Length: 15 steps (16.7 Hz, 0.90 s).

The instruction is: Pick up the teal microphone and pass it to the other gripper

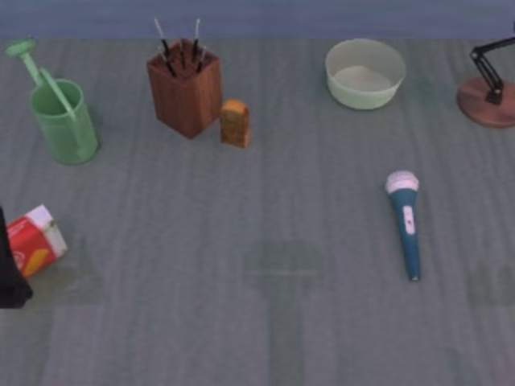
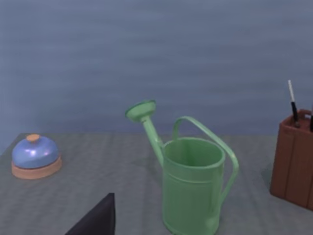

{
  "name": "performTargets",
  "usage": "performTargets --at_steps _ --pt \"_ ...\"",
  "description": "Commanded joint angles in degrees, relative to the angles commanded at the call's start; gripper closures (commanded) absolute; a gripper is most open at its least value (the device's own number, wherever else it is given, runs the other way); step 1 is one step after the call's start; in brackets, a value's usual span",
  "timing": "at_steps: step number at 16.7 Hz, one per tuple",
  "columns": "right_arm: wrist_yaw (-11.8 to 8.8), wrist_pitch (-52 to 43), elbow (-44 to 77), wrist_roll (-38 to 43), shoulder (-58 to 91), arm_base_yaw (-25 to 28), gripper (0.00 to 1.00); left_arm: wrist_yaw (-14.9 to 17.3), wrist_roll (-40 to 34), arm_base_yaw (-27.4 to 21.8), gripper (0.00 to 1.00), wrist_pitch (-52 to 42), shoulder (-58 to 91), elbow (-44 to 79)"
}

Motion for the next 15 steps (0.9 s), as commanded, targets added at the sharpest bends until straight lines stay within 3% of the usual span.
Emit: performTargets --at_steps 7,15 --pt "-0.3 -5.2 7.5 2.8 9.1 3.2 0.0 0.0 0.0 0.0 0.0 0.0 0.0 0.0" --pt "1.1 -25.1 35.2 13.2 49.0 12.6 0.0 0.0 0.0 0.0 0.0 0.0 0.0 0.0"
